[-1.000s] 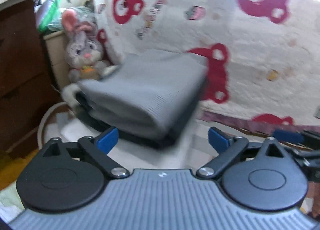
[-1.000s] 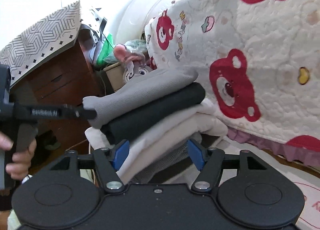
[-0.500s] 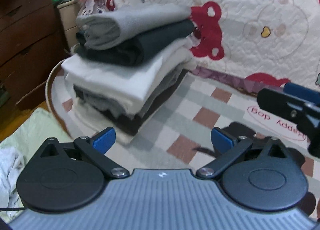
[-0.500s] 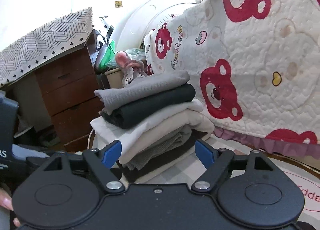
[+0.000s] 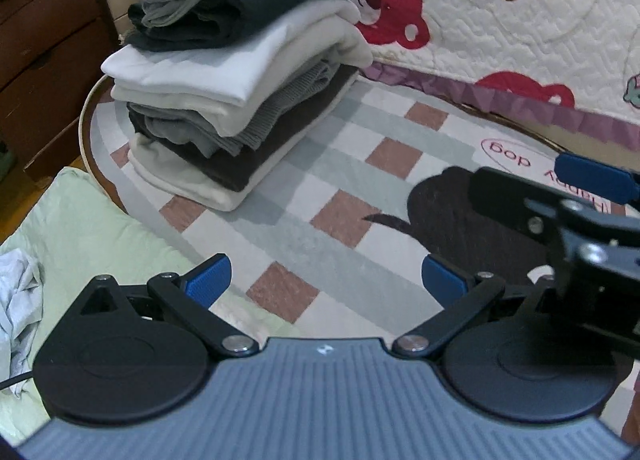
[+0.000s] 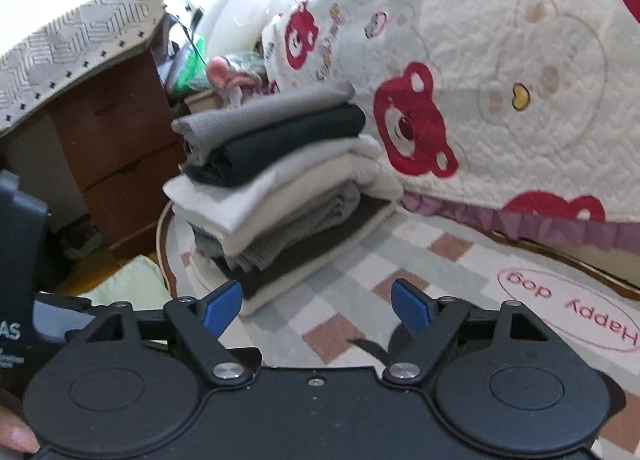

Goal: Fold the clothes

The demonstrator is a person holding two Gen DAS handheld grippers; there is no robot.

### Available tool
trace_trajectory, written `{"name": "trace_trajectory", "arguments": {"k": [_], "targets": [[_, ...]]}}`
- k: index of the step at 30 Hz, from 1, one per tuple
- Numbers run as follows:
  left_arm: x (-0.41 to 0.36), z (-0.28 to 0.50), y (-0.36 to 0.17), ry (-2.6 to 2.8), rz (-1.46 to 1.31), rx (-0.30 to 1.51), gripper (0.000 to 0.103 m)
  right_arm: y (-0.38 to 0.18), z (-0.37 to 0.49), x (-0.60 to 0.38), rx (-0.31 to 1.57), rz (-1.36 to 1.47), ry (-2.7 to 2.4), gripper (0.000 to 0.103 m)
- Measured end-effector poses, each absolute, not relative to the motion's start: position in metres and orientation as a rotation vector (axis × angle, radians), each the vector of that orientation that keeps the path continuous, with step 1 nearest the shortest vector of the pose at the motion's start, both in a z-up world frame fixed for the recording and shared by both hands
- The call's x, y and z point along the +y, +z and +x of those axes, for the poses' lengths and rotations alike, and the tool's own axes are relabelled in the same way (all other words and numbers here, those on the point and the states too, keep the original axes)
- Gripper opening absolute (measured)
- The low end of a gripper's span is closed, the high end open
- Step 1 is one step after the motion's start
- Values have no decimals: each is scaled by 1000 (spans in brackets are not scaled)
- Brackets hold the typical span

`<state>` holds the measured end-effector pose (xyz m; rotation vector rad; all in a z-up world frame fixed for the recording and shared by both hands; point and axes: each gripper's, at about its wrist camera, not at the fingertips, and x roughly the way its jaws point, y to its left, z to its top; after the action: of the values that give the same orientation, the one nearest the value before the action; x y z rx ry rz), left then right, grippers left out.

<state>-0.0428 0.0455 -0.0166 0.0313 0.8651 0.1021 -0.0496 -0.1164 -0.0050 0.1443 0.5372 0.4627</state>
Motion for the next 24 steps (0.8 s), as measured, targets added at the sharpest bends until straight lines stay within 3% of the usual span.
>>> {"name": "trace_trajectory", "arguments": {"k": [24], "targets": [[42, -52, -16, 106, 44, 846, 103, -3, -58, -120, 540, 150, 425, 85]]}}
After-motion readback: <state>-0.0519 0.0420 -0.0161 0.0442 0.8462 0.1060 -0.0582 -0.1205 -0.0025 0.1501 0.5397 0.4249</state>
